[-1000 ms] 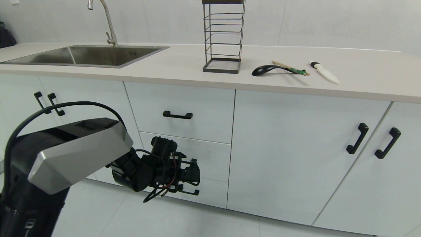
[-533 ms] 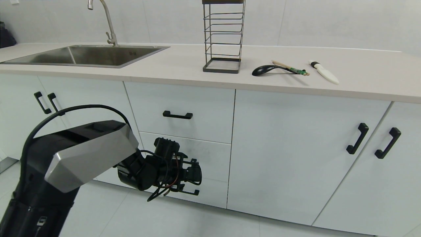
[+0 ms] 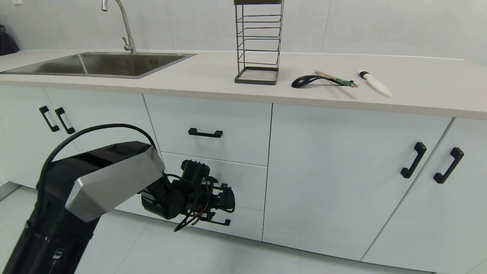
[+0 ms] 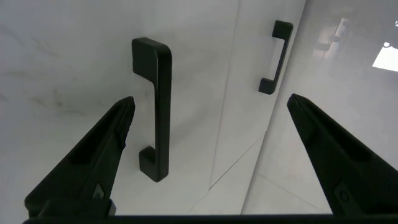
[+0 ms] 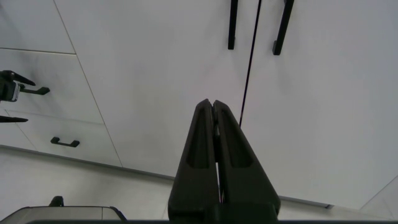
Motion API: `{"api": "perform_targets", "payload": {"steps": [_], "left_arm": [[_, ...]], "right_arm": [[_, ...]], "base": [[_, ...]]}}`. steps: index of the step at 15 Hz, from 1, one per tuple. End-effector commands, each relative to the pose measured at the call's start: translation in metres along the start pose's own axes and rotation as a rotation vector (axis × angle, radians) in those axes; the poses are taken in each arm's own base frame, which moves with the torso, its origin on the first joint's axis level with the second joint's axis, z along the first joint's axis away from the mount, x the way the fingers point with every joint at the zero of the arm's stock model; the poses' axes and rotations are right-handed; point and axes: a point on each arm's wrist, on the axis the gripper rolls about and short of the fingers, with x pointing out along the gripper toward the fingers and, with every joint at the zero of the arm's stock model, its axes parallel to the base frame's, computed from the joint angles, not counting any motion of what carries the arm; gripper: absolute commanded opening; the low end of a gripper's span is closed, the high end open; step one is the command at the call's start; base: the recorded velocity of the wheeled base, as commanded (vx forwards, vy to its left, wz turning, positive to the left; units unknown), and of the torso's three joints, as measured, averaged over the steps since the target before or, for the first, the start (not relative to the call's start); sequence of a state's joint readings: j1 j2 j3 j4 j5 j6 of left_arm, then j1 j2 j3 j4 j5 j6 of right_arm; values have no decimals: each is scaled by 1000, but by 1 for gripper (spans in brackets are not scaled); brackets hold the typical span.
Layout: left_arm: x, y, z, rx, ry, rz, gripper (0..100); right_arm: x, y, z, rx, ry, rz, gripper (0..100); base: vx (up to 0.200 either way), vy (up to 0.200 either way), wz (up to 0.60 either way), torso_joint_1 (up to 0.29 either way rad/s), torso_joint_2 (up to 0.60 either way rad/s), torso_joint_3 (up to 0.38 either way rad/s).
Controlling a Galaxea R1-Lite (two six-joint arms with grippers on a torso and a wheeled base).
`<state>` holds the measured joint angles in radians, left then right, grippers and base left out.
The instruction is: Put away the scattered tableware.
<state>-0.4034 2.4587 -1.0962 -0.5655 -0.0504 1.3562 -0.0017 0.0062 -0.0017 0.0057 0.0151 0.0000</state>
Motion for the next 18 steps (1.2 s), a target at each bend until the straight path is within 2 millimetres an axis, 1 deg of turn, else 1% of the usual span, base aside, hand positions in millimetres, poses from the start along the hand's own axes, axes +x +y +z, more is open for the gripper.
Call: {"api": "perform_targets", "payload": {"steps": [1,3,6,9,11,14,18], "left_arm": [[6,-4,-1,-7,2,-11,100],[9,-9,-5,-12,9,-30,100],[9,-12,-6,-13,11,-40,100],[-3,-18,-7,-18,18,-68,100],[-5,-23,-8,-19,21,-83,100],[-7,-20,-7,-19,19,-75,100],[-21,-19,-5,-54,17,-67,100]], "right_arm": [[0,0,0,0,2,0,0],[0,0,0,0,2,0,0],[0,0,0,0,2,0,0],[0,0,0,0,2,-1,0],[0,0,0,0,2,0,0],[0,0,0,0,2,0,0],[0,0,0,0,2,0,0]], "base": [[0,0,0,0,0,0],[0,0,0,0,0,0],[0,0,0,0,0,0],[0,0,0,0,0,0],[0,0,0,0,0,0],[0,0,0,0,0,0],[0,0,0,0,0,0]]}}
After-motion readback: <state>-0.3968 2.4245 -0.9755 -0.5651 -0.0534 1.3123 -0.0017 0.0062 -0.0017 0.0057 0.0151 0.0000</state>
